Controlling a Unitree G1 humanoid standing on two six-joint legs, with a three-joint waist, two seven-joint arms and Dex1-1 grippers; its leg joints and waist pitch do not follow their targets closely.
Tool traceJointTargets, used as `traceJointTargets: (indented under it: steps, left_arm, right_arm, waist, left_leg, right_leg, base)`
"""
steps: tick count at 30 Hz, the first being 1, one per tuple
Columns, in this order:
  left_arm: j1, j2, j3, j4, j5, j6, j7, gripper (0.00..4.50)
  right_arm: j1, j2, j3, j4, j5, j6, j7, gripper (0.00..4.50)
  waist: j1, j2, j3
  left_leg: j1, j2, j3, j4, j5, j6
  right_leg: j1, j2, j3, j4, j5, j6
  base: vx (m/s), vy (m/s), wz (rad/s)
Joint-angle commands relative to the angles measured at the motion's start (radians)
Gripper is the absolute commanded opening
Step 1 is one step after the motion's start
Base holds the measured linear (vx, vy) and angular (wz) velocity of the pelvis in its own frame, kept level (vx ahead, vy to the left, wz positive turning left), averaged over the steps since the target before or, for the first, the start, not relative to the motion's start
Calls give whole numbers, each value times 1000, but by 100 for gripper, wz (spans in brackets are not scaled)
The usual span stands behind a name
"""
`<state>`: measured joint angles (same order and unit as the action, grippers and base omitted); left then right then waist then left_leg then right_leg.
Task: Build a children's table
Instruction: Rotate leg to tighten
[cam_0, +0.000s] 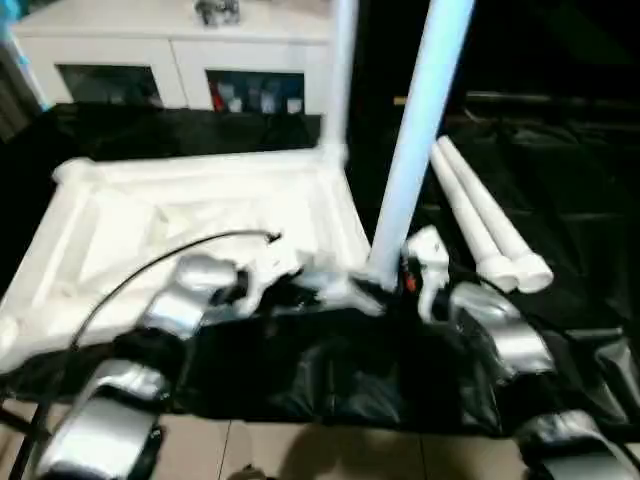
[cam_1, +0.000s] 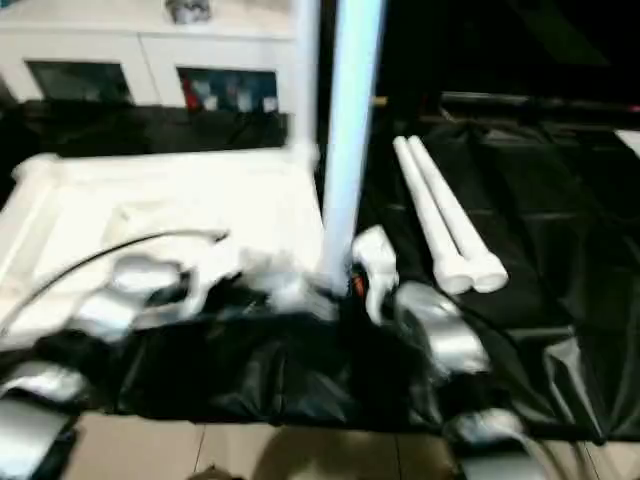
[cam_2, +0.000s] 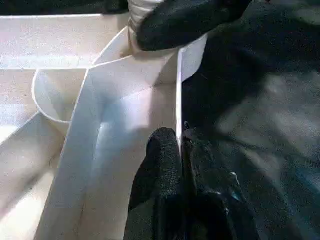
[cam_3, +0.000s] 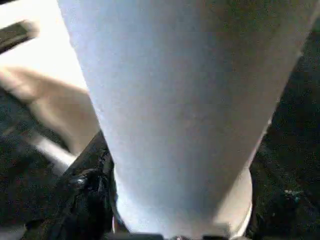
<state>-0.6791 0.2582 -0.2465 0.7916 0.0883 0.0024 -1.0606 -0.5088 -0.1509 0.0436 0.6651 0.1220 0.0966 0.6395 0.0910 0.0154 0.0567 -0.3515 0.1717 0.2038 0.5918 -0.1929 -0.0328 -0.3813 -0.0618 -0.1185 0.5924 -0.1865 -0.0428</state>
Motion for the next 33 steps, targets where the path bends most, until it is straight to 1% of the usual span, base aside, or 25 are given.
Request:
traceJointTargets:
  steps: [1,2,3,4,5,6,8,9,10,12,13,15,16,18,19,21,22,23,24,25,26,28,30,32,33]
  left_arm:
    - [-18,-51,7,5,-15,3,62,0]
    - [-44,-97,7,31,0,9,142,0]
    - [-50,-108,8,40,5,9,163,0]
    - [-52,-111,8,42,6,9,169,0]
    - [-61,-132,2,59,19,5,197,0]
    - [-61,-132,2,59,19,5,197,0]
    - [-58,-139,-4,63,22,0,192,0]
    - [-57,-138,-4,63,21,-2,190,0]
    - [-49,-126,-2,55,14,-27,166,0]
    - [-45,-116,3,51,7,-43,152,0]
    - [-42,-109,6,52,2,-60,137,0]
    - [-33,-94,9,47,-10,-74,99,0]
    - [-27,-83,6,44,-12,-87,75,0]
    - [-13,-60,1,33,-18,-101,22,0]
    - [-13,-60,1,33,-18,-101,22,0]
    - [2,-33,-3,22,-28,-114,-42,0]
    - [9,-16,-5,15,-36,-117,-81,0]
    - [15,8,-7,8,-45,-124,-135,0]
    - [15,8,-7,8,-45,-124,-135,0]
    - [17,21,-7,5,-49,-126,-161,0]
    - [19,33,-7,7,-53,-132,-188,0]
    - [23,57,-11,6,-59,-138,-246,0]
    - [27,81,-18,-3,-70,-135,-298,0]
    - [28,96,-22,-13,-74,-131,-330,0]
    - [28,98,-23,-15,-74,-130,-335,0]
  right_arm:
    - [-4,36,13,51,-9,17,-69,278]
    - [-41,87,-8,127,-27,-3,-215,278]
    - [-52,101,-16,148,-31,-11,-254,278]
    - [-55,105,-19,154,-32,-14,-264,278]
    - [-78,133,-15,196,-50,-54,-302,278]
    - [-78,133,-15,196,-50,-54,-302,278]
    - [-86,142,10,209,-81,-92,-297,347]
    - [-86,143,9,208,-79,-92,-294,347]
    - [-91,142,0,204,-65,-105,-262,353]
    - [-95,135,-3,205,-62,-119,-245,360]
    - [-100,122,2,212,-73,-133,-244,388]
    - [-103,99,6,218,-77,-146,-215,396]
    - [-103,86,3,219,-71,-153,-183,400]
    - [-99,57,3,210,-59,-162,-100,400]
    - [-99,57,3,210,-59,-162,-100,400]
    - [-83,14,27,175,-55,-167,18,400]
    - [-70,-12,43,148,-51,-166,93,400]
    - [-48,-50,70,103,-36,-163,209,400]
    - [-48,-50,70,103,-36,-163,209,400]
    - [-37,-68,82,78,-27,-155,257,400]
    - [-26,-86,92,52,-15,-139,314,400]
    - [-5,-117,110,2,6,-116,403,400]
    - [12,-146,129,-43,24,-89,484,400]
    - [20,-167,144,-64,33,-66,539,374]
    - [21,-170,146,-68,35,-61,548,374]
  waist:
    - [-5,-4,-59]
    - [-4,-1,-60]
    - [-8,-2,-59]
    - [-8,-1,-60]
    - [-6,-2,-62]
    - [-6,-2,-62]
    - [-5,-2,-63]
    - [-5,-3,-64]
    - [-4,-3,-62]
    - [-4,-2,-62]
    - [-5,-2,-62]
    - [-5,-1,-63]
    - [-6,-4,-62]
    - [-1,-3,-63]
    - [-1,-2,-63]
    - [-1,-2,-62]
    - [2,-3,-63]
    - [4,-2,-63]
    - [6,-4,-64]
    - [5,-4,-63]
    - [7,-3,-63]
    - [9,-6,-62]
    - [13,-4,-63]
    - [14,-3,-64]
    - [15,-3,-63]
  left_leg:
    - [18,77,-46,-73,-225,7]
    - [13,78,-47,-73,-209,10]
    - [14,77,-45,-74,-209,9]
    - [16,76,-47,-74,-217,1]
    - [15,75,-45,-71,-210,5]
    - [13,75,-45,-71,-203,11]
    - [10,77,-43,-71,-191,24]
    - [9,76,-42,-71,-185,30]
    - [9,76,-43,-72,-187,35]
    - [9,78,-44,-72,-197,39]
    - [9,78,-44,-73,-199,38]
    - [8,79,-43,-72,-196,39]
    - [8,78,-42,-72,-194,42]
    - [6,79,-40,-69,-184,52]
    - [4,79,-41,-70,-182,54]
    - [5,82,-39,-70,-183,58]
    - [4,80,-39,-69,-184,62]
    - [3,82,-39,-69,-180,73]
    - [2,83,-39,-68,-176,76]
    - [1,83,-38,-68,-174,78]
    - [3,81,-38,-68,-181,83]
    - [2,81,-38,-68,-179,87]
    - [2,84,-40,-69,-181,83]
    - [4,87,-41,-70,-177,80]
    - [4,87,-40,-70,-177,76]
  right_leg:
    - [29,-124,78,-104,-432,-116]
    - [34,-125,79,-98,-399,-122]
    - [30,-123,80,-99,-394,-125]
    - [31,-123,78,-98,-392,-129]
    - [34,-127,80,-97,-376,-134]
    - [37,-126,80,-95,-359,-136]
    - [37,-125,82,-90,-320,-142]
    - [39,-124,81,-89,-306,-147]
    - [40,-125,81,-89,-307,-149]
    - [40,-125,80,-89,-316,-147]
    - [40,-124,80,-89,-319,-147]
    - [41,-123,81,-86,-303,-154]
    - [41,-123,81,-87,-300,-155]
    - [43,-125,81,-84,-285,-163]
    - [44,-125,81,-83,-286,-162]
    - [42,-121,80,-82,-285,-163]
    - [45,-120,78,-81,-283,-164]
    - [44,-119,78,-79,-275,-163]
    - [46,-120,78,-79,-269,-160]
    - [44,-120,80,-77,-266,-161]
    - [44,-119,78,-81,-283,-158]
    - [45,-119,78,-82,-296,-154]
    - [43,-122,78,-82,-314,-149]
    - [41,-120,78,-80,-305,-157]
    - [40,-120,79,-80,-299,-161]
  base:
    - [0,0,0]
    - [0,0,0]
    - [0,0,0]
    - [0,0,0]
    - [0,0,0]
    - [0,0,0]
    - [0,0,0]
    - [0,0,0]
    - [0,0,0]
    - [0,0,0]
    - [0,0,0]
    - [0,0,0]
    - [0,0,0]
    - [0,0,0]
    - [0,0,0]
    - [0,0,0]
    - [0,0,0]
    - [0,0,0]
    - [0,0,0]
    - [0,0,0]
    - [0,0,0]
    - [0,0,0]
    - [0,0,0]
    - [0,0,0]
    - [0,0,0]
